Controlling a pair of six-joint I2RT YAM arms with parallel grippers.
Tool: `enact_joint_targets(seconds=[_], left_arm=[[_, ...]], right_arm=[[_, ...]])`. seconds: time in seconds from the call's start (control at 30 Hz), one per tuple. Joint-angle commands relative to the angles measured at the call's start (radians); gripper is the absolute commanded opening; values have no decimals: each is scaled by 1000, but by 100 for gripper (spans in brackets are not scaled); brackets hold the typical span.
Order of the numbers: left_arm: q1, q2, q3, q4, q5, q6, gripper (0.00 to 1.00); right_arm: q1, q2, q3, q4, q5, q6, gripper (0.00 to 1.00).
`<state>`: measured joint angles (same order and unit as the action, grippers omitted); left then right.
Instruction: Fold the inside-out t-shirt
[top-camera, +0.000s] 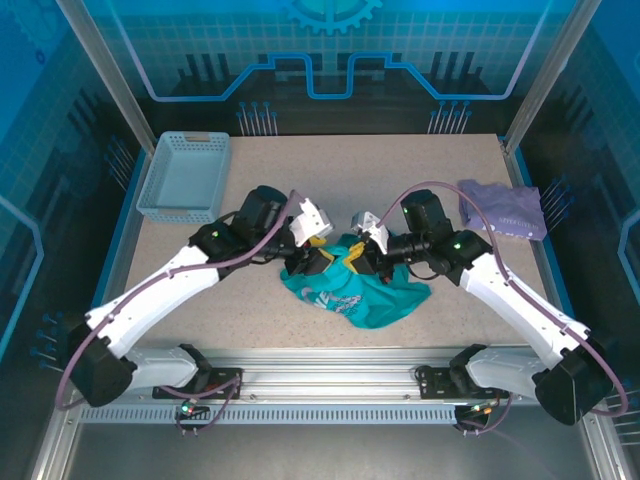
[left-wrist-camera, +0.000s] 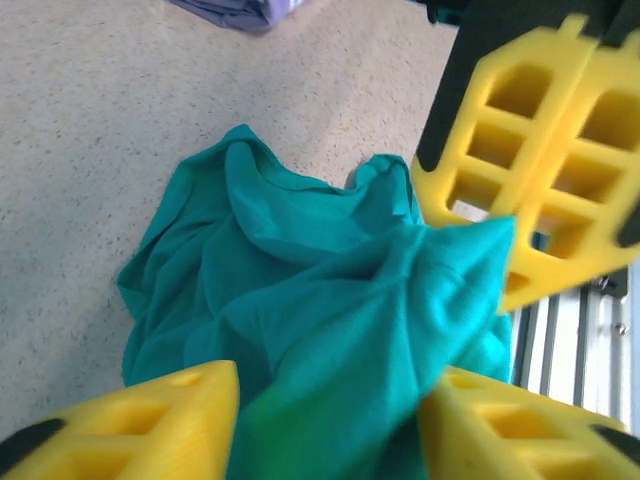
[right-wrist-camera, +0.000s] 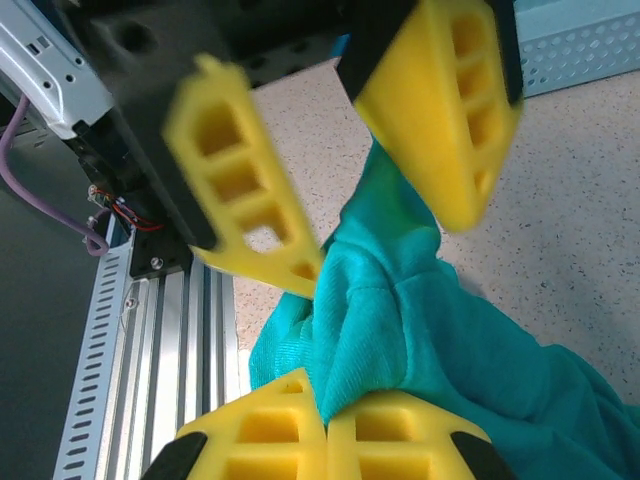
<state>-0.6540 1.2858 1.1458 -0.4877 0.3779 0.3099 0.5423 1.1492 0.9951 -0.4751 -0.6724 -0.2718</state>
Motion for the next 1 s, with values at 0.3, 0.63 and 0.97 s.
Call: enact_joint_targets(seconds=[0.3, 0.63, 0.97], left_arm=[[78, 14, 89, 84, 431, -689, 0], [83, -57, -92, 450, 345, -1181, 0], [83, -68, -90, 402, 296, -1130, 0]], right_arm=[[51, -96, -46, 86, 707, 244, 17], [136, -258, -44, -39, 629, 447, 56], [191, -220, -39, 88, 523, 487, 42]])
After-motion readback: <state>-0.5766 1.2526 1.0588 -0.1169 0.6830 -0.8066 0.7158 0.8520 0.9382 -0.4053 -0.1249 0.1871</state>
